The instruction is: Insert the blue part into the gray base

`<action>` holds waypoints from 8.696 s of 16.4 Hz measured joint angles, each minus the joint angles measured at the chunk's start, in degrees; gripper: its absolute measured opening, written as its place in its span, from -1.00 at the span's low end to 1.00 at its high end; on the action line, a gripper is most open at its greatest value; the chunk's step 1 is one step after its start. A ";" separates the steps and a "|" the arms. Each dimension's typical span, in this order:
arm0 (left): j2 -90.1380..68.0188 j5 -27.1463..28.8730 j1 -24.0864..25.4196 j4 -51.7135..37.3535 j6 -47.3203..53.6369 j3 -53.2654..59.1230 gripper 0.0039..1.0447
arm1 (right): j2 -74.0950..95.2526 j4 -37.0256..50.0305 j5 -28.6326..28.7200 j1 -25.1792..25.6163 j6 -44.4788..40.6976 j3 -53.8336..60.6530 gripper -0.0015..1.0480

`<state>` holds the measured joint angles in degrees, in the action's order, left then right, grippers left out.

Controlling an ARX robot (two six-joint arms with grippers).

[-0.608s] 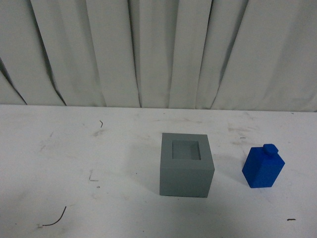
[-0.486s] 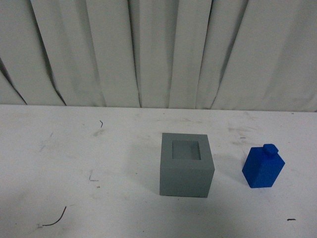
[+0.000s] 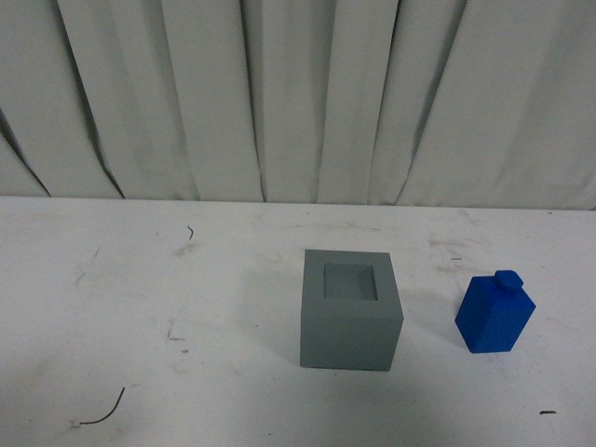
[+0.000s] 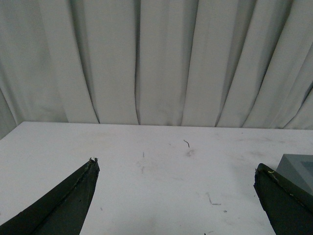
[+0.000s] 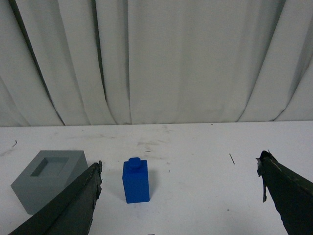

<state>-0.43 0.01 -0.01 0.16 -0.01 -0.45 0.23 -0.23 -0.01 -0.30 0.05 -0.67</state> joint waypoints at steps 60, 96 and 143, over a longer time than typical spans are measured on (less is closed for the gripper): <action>0.00 0.00 0.00 0.00 0.00 0.00 0.88 | 130.70 -48.76 18.64 -0.46 -96.91 -95.38 0.87; 0.00 0.00 0.00 -0.04 0.00 0.00 0.88 | 128.37 -58.77 24.59 -16.55 -77.00 -108.67 -0.10; 0.00 0.00 0.00 0.02 0.00 0.00 0.88 | 60.43 24.50 -2.84 -2.32 -6.47 -36.02 -0.02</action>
<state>-0.43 0.01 -0.01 0.19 -0.01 -0.45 60.66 24.27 -2.85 -2.61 -6.42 -36.69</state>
